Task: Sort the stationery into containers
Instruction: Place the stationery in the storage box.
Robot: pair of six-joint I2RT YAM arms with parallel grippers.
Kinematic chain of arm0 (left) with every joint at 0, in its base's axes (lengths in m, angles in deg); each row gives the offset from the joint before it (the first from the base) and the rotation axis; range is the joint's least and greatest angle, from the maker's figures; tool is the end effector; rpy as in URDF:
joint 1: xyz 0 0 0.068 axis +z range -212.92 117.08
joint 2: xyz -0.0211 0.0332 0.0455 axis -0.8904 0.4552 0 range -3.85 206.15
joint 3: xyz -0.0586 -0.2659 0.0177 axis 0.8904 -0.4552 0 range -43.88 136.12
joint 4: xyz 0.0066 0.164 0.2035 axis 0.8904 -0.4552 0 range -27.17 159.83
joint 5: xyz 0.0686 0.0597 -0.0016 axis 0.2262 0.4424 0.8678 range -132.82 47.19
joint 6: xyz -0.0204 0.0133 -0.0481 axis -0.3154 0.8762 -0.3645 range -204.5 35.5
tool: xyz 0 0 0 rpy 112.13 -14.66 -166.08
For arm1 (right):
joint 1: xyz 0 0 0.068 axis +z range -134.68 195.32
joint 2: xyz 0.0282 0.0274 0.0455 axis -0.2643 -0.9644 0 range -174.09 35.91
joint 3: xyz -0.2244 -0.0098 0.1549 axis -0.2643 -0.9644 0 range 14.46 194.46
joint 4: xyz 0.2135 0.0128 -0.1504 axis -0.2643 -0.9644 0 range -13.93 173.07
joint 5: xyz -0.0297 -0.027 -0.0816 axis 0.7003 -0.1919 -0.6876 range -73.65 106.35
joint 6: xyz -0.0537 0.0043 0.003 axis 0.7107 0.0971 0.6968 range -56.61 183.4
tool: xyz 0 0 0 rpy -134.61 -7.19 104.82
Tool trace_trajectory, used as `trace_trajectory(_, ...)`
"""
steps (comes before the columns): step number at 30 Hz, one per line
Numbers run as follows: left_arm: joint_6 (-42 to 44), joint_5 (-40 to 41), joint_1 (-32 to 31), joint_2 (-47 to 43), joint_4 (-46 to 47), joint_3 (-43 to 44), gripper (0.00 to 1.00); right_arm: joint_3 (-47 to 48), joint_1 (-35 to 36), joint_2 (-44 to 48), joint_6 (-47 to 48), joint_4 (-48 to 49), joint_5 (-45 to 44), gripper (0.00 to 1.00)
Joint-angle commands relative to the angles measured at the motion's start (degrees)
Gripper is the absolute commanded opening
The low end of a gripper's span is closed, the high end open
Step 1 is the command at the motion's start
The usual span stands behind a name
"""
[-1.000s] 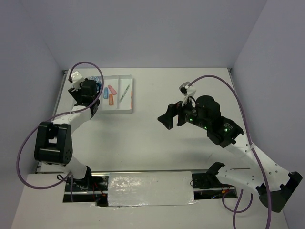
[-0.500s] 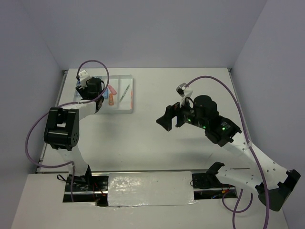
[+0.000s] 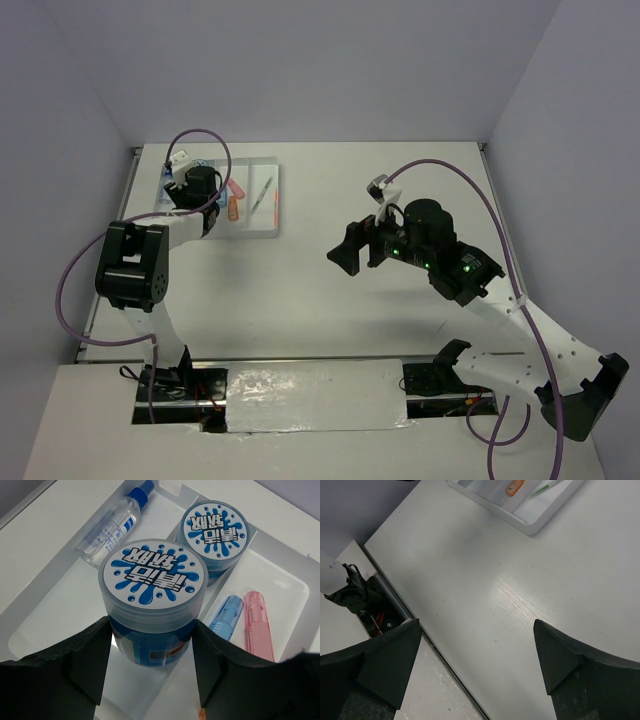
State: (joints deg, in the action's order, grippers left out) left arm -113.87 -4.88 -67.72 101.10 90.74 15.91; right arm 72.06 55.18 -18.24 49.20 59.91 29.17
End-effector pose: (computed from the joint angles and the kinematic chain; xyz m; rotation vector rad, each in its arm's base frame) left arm 0.3969 -0.0114 0.1953 -0.8010 1.7328 0.2585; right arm 0.1552 0.1398 0.3655 -0.5962 1.9081 0.8369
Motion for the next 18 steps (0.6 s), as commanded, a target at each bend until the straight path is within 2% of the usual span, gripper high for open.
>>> trace_trajectory(1, -2.6, 1.4, -0.1, 0.3, 0.5, 3.5, 0.03, 0.3, -0.2, -0.2, 0.8, 2.1, 0.6, 1.0)
trace_trajectory(5, -3.2, 1.4, 0.0, 0.4, -1.7, 4.2, 0.0, 0.3, -0.3, -0.1, 0.8, 2.2, 0.7, 1.0)
trace_trajectory(18, -3.8, 3.5, 0.0, 1.6, -7.4, 7.3, 0.05, 0.2, -0.3, 1.0, 1.4, 1.4, 0.3, 1.0)
